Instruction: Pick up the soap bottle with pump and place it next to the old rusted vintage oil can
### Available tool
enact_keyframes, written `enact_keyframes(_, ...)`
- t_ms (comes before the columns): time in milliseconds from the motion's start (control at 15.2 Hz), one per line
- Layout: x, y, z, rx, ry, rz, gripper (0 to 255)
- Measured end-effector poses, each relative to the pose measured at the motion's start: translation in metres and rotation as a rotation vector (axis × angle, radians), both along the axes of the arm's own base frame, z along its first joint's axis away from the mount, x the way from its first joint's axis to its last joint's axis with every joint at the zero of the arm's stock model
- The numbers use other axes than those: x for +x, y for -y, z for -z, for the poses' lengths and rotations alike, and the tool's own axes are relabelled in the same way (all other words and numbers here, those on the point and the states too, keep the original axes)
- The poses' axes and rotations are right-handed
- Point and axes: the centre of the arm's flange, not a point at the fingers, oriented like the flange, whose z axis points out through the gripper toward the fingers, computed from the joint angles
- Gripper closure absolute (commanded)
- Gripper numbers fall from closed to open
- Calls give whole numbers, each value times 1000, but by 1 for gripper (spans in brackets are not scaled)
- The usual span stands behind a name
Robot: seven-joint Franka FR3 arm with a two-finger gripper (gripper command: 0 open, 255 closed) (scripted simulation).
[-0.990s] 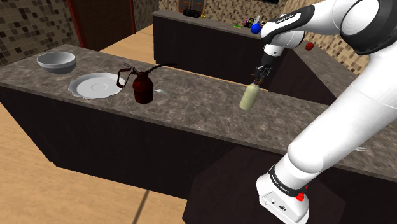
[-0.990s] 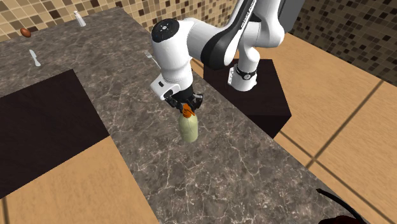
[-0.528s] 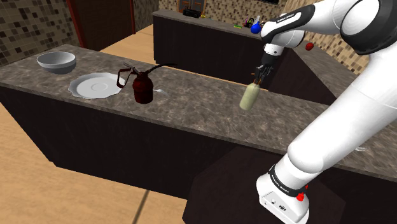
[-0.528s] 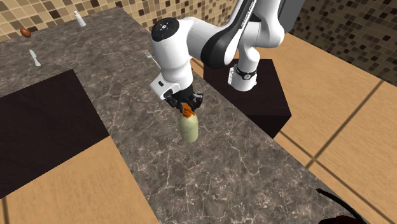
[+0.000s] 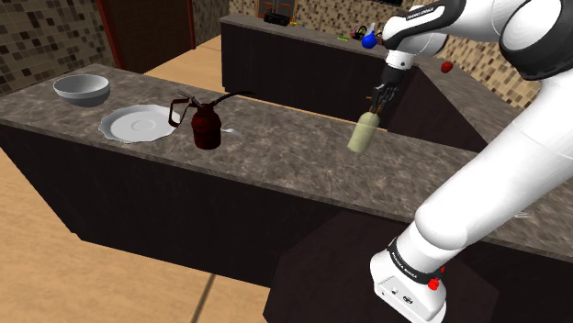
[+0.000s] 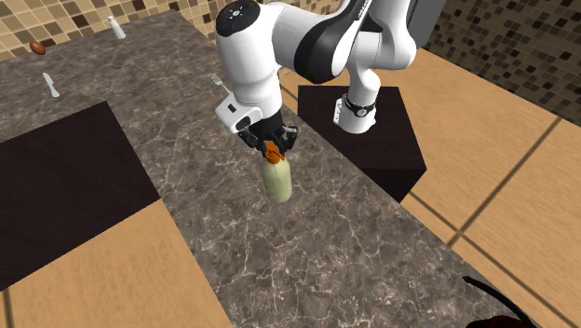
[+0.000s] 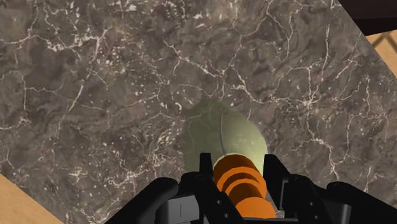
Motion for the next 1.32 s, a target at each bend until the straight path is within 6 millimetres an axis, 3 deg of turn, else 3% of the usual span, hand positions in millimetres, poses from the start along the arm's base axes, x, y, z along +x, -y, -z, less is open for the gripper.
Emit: enact_keyframes(1320, -1, 1, -106, 0, 0, 0, 255)
